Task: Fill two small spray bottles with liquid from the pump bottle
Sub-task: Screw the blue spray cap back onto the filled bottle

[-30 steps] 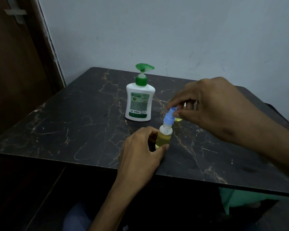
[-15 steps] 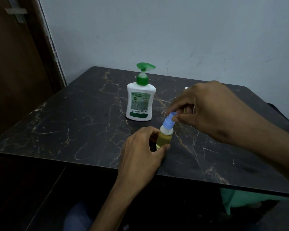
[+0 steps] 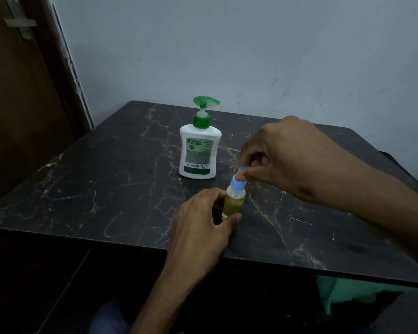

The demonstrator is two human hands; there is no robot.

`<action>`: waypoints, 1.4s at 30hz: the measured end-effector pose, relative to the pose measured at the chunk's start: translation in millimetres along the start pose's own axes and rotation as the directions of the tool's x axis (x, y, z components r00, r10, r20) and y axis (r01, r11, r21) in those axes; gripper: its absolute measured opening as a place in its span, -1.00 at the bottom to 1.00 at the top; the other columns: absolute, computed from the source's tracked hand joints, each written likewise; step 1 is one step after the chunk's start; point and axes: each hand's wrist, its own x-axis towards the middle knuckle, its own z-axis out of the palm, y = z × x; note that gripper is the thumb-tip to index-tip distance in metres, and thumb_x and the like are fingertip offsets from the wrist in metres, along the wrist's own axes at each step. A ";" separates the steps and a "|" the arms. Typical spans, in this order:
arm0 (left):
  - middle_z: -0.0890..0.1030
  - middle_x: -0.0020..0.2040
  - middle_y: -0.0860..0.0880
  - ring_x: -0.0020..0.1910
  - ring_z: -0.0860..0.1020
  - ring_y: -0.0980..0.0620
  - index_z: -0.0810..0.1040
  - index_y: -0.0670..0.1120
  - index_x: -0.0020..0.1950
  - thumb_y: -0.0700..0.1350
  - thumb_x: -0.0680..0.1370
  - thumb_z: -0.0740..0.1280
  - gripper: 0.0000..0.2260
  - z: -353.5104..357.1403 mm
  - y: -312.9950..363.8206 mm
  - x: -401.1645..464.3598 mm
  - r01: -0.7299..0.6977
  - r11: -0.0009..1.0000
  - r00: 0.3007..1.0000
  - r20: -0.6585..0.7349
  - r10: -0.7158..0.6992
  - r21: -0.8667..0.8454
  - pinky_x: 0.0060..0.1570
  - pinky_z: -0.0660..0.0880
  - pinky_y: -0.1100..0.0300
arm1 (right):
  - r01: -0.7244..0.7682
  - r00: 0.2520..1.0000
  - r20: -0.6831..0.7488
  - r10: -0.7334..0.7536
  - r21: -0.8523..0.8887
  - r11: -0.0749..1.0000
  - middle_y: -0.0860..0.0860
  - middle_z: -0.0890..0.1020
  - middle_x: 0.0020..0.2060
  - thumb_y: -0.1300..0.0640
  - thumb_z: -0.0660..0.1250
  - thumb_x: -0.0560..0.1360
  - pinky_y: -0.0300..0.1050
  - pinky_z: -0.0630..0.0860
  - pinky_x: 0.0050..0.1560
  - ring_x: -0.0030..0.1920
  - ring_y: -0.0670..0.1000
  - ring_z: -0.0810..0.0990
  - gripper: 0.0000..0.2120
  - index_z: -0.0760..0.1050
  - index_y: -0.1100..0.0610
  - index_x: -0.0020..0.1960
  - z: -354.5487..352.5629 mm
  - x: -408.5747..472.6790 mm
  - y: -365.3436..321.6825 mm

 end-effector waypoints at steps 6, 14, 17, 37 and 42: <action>0.64 -0.08 0.22 -0.05 0.59 0.26 0.62 0.15 0.03 0.04 0.46 0.55 -0.80 -0.4 1.9 -0.2 0.006 1.000 1.000 0.011 -0.006 0.012 0.00 0.56 0.13 | 0.078 0.991 0.113 -0.075 -0.018 0.997 -0.21 0.69 -0.04 -0.02 0.53 0.49 -0.27 0.51 -0.13 -0.14 -0.21 0.57 -0.72 0.62 -0.18 0.17 8.5 2.0 -2.3; 0.63 -0.03 0.22 -0.02 0.58 0.27 0.62 0.16 0.10 0.02 0.48 0.53 -0.77 -0.9 2.3 0.3 -0.035 0.999 0.999 0.027 0.035 0.013 -0.01 0.53 0.25 | 0.081 0.982 0.167 -0.091 0.066 0.995 -0.20 0.72 -0.07 0.14 0.52 0.51 -0.47 0.41 -0.22 -0.21 -0.33 0.55 -0.82 0.68 -0.10 0.06 17.2 5.2 -1.9; 0.64 -0.01 0.22 0.00 0.58 0.28 0.63 0.15 0.13 0.00 0.48 0.54 -0.75 -0.7 1.5 0.1 -0.050 0.999 0.998 0.023 0.050 -0.003 -0.03 0.49 0.34 | 0.102 0.979 0.172 -0.112 0.066 0.993 -0.16 0.71 -0.08 0.22 0.50 0.50 -0.43 0.48 -0.13 -0.09 -0.21 0.63 -0.79 0.68 -0.08 0.01 16.3 4.4 -0.2; 0.64 -0.01 0.21 0.02 0.59 0.24 0.65 0.14 0.14 0.00 0.48 0.54 -0.75 -2.2 3.3 -0.5 -0.048 0.999 0.998 0.032 0.048 -0.006 0.04 0.57 0.14 | 0.168 0.976 0.115 -0.183 0.132 0.977 -0.20 0.69 -0.06 0.13 0.52 0.49 -0.24 0.58 -0.02 -0.06 -0.21 0.63 -0.82 0.68 -0.10 0.04 16.3 0.6 10.1; 0.63 -0.03 0.20 0.00 0.59 0.23 0.64 0.14 0.11 0.01 0.48 0.53 -0.77 -1.7 3.4 -0.4 -0.054 0.998 0.998 0.028 0.053 0.013 0.02 0.55 0.17 | 0.136 0.988 0.075 -0.138 0.027 0.990 -0.21 0.63 -0.27 -0.16 0.48 0.51 -0.42 0.40 -0.26 -0.25 -0.25 0.56 -0.84 0.58 -0.12 -0.14 22.0 2.3 8.5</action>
